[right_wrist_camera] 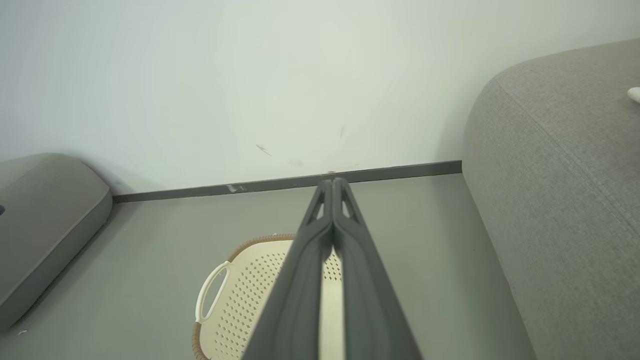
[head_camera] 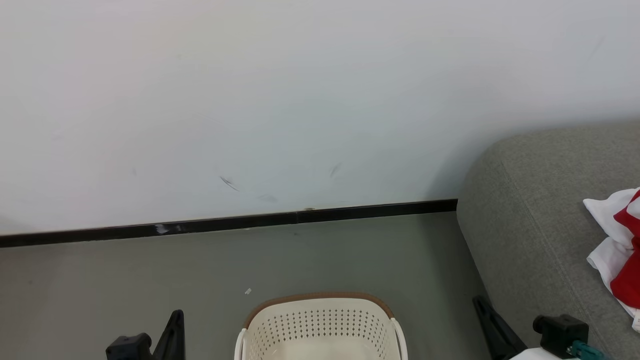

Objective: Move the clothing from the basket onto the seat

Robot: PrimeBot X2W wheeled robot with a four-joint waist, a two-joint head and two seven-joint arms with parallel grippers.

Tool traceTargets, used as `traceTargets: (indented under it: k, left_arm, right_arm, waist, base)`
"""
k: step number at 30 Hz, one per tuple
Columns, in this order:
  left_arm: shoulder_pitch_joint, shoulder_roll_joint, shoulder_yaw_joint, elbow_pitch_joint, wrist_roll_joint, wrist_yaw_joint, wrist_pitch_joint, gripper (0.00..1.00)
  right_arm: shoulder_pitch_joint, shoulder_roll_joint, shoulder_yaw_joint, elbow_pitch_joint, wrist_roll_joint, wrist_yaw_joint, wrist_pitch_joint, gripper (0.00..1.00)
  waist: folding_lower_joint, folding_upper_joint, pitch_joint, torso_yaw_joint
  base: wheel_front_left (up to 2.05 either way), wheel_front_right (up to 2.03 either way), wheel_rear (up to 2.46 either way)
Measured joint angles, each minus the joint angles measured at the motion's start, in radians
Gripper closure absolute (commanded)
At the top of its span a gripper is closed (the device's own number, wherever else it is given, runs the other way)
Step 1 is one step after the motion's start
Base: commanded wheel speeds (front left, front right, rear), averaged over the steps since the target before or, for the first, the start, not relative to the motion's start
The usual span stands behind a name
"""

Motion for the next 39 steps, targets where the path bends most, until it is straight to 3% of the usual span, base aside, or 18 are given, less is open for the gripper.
traceTargets:
  k: [9, 28, 39]
  left_arm:
    - [-0.001, -0.013, 0.033, -0.001, -0.122, -0.034, 0.033, 1.00]
    - [-0.003, -0.026, 0.114, -0.013, -0.347, -0.103, 0.106, 1.00]
    - [-0.004, -0.035, 0.155, -0.017, -0.470, -0.136, 0.143, 1.00]
  right_arm:
    - [-0.001, 0.000, -0.011, -0.006, 0.184, 0.000, 0.018, 1.00]
    - [-0.011, -0.012, -0.046, 0.000, 0.486, 0.000, 0.073, 1.00]
    - [-0.031, -0.021, -0.057, 0.015, 0.646, 0.000, 0.103, 1.00]
  waist:
    - [0.0012, 0.0000, 0.008, -0.001]
    - [0.0162, 0.0000, 0.015, -0.005]
    - [0.0165, 0.0000, 0.019, -0.006]
  base:
    - [0.00, 0.00, 0.00]
    - [0.00, 0.00, 0.00]
    - [0.00, 0.00, 0.00]
